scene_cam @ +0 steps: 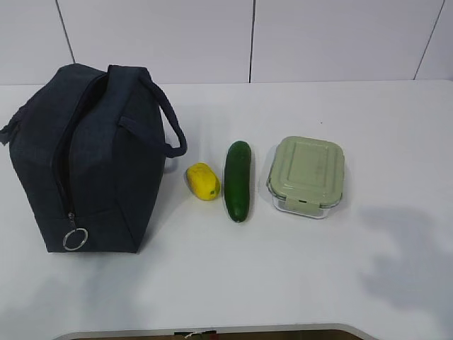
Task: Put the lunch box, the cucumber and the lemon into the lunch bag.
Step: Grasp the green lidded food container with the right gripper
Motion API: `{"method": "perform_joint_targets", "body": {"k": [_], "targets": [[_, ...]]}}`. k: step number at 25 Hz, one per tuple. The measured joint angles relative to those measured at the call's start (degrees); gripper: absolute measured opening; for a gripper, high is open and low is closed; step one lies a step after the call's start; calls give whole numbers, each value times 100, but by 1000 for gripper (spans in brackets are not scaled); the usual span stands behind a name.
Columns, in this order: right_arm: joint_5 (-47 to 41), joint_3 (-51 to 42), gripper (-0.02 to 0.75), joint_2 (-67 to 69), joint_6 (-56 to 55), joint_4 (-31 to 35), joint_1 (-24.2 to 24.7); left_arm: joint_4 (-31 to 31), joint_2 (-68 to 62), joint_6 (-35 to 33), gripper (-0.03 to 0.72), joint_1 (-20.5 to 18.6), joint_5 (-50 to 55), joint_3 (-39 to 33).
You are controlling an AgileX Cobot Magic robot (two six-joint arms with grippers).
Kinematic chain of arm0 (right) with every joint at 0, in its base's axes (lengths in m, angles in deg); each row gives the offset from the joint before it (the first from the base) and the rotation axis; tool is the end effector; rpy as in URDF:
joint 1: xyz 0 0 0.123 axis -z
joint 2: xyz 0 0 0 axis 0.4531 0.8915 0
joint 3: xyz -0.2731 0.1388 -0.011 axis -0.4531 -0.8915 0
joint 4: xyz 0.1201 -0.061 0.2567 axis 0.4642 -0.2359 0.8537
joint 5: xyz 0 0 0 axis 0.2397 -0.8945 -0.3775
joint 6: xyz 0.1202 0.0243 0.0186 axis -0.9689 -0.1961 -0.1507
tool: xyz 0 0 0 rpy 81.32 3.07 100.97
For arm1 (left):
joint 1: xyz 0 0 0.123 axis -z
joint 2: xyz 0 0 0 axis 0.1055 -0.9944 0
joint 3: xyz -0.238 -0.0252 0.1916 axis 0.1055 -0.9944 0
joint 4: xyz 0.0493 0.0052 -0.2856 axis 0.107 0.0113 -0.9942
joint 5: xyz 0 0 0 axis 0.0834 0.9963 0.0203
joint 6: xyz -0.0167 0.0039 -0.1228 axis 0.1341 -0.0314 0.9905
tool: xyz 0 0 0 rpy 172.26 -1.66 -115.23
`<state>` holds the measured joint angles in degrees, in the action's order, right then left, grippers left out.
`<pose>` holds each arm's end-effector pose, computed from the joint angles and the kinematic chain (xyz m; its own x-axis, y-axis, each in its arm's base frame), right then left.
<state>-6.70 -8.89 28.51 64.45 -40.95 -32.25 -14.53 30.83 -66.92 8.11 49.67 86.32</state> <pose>0.0771 0.0180 0.2970 -0.6877 -0.0225 -0.7256 -0.1268 0.9879 0.0896 0.0345 -0.0083 0.2770 -0.5073 -0.0525 -0.8602 0.0490 0.9948 -0.0896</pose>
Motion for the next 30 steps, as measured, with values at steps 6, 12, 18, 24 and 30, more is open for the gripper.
{"method": "perform_joint_targets", "body": {"k": [6,12,18,24,30], "targets": [[393,212,533,1087,-149,159,0,-75,0,0,318,0,0,0],[709,244,533,2151,-196,858,0,-126,0,0,307,0,0,0],[1128,244,533,2963,473,2060,0,-126,0,0,305,0,0,0],[1339,471,533,3586,1348,2976,0,-126,0,0,305,0,0,0],[1339,933,533,4193,1870,3394,0,-134,0,0,305,0,0,0]]}}
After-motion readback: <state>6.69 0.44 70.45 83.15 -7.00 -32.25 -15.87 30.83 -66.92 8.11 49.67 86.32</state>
